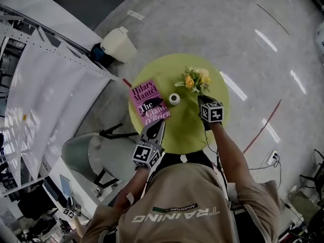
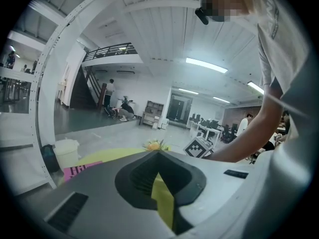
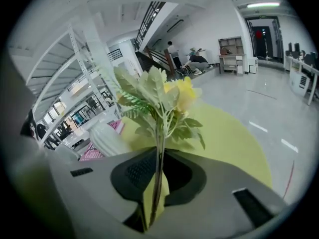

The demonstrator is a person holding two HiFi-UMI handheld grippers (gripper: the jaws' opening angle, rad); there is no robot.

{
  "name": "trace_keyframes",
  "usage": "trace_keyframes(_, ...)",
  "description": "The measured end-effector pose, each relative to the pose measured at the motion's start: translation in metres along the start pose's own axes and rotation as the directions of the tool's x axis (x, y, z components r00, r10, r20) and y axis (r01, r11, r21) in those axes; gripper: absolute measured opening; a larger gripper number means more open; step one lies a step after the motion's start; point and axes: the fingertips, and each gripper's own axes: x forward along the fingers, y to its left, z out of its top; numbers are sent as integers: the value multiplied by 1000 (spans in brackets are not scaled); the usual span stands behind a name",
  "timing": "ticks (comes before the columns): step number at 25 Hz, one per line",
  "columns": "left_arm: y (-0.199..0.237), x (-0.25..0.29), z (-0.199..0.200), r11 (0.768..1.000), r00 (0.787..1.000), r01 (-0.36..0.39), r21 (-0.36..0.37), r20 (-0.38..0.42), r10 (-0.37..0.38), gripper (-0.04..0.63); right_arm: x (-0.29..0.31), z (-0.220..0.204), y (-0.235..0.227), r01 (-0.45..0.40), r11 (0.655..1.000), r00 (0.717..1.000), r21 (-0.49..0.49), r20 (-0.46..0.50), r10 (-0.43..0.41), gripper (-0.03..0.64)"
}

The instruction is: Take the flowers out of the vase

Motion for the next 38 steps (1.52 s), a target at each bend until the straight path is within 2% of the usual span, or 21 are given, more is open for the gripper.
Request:
trace_keyframes(5, 14, -1, -4, 1000, 1000, -17, -14, -9, 17, 2, 18, -12, 4, 9, 1000, 999, 24, -43, -8, 46)
trace_keyframes(10, 17, -3, -8, 999, 1000, -22, -24, -10, 21, 2, 26, -21, 5, 3, 997, 997, 77, -75, 3, 84)
trace_keyframes(14, 19, -2, -11, 1000, 1000, -17, -25, -11, 17, 2, 30, -19, 6, 15, 997, 998, 77, -64, -10, 108)
trace_keyframes(18, 21, -6, -12, 1000, 1000, -11, -29, -9, 11, 2, 26, -14, 13, 22, 999, 999, 47, -46, -20, 199)
trace_keyframes(22, 18, -8, -13, 1000, 1000, 1, -25, 0, -1, 2, 16, -8, 16, 29, 999, 1000, 39, -8, -29, 201)
trace_keyframes(27, 15, -13, -11, 1000, 1000, 10, -15, 19, -10, 2, -9, 6, 21, 18, 999, 997, 28, 80, -20, 109)
trace_keyframes(28, 15, -14, -10, 1000, 1000, 8, -14, 21, -7, 2, -16, 10, 23, 16, 1000, 995, 23, 100, -19, 109)
trace_keyframes(29, 14, -16, -8, 1000, 1000, 7, -13, 23, -6, 2, -24, 13, 25, 10, 1000, 993, 14, 119, -12, 83)
trace_keyframes(30, 13, -18, -8, 1000, 1000, 7, -11, 26, -7, 2, -32, 17, 30, -3, 1000, 991, 1, 137, 3, 25)
trace_keyframes(31, 12, -19, -7, 1000, 1000, 10, -9, 28, -9, 2, -40, 21, 38, -26, 1000, 988, -16, 155, 29, 0)
trace_keyframes(33, 11, -22, -6, 1000, 999, 14, -4, 33, -13, 2, -55, 29, 58, -99, 994, 976, -54, 188, 108, 0)
trace_keyframes(38, 6, -27, 2, 1000, 998, 18, 8, 55, -19, 2, -96, 46, 110, -245, 958, 927, -148, 254, 276, 0)
